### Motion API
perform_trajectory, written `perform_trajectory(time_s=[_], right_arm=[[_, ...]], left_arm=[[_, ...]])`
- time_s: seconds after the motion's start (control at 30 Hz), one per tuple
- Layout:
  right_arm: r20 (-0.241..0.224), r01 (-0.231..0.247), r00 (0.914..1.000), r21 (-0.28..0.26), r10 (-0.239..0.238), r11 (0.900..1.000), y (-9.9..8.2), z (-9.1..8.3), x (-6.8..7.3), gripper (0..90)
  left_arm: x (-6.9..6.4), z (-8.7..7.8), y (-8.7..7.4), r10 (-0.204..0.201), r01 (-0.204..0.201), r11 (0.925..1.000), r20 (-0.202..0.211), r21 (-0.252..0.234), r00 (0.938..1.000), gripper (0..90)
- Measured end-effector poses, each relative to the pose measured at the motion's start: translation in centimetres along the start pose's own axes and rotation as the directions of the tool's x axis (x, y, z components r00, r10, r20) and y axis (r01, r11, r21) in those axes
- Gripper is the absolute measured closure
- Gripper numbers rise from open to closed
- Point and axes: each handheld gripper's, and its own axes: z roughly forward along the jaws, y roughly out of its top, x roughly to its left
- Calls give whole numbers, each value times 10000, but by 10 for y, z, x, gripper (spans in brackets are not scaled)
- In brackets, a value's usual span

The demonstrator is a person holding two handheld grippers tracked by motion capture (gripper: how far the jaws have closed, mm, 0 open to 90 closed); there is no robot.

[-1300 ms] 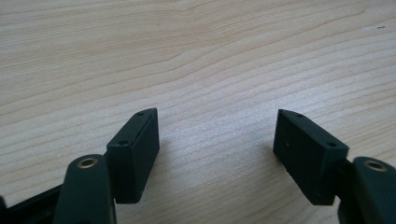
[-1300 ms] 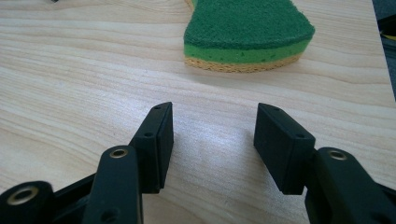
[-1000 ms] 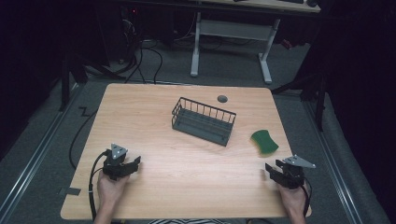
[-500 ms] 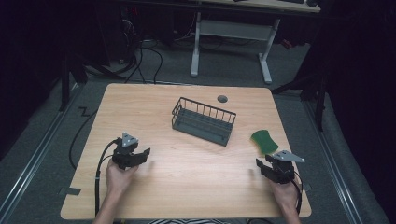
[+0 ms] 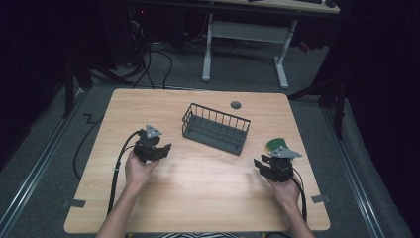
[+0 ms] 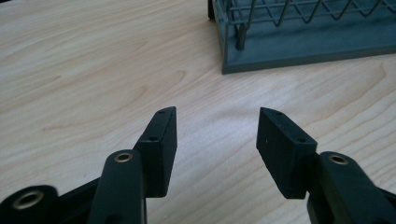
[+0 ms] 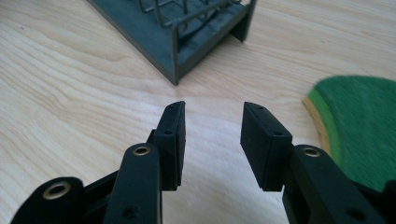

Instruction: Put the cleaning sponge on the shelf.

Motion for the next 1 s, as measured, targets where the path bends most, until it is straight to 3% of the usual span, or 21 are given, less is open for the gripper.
perform_trajectory(time_s=[0.3,0.5,0.67,1.0], right_arm=[[-444,-323,9985,-58,320,9995,21,15,6,619],[-449,-284,9986,42,286,9996,29,24,11,617],[-332,-355,9988,143,359,9993,35,32,17,614],[-245,-678,9973,446,690,9967,35,44,16,642]], left_arm=[[3,23,21,-295,293,9994,127,180,9995,528],[-2,42,30,-156,153,9994,80,298,9998,530],[-3,58,35,-396,393,9991,203,168,9990,538],[-3,68,39,-497,496,9988,241,58,9985,606]])
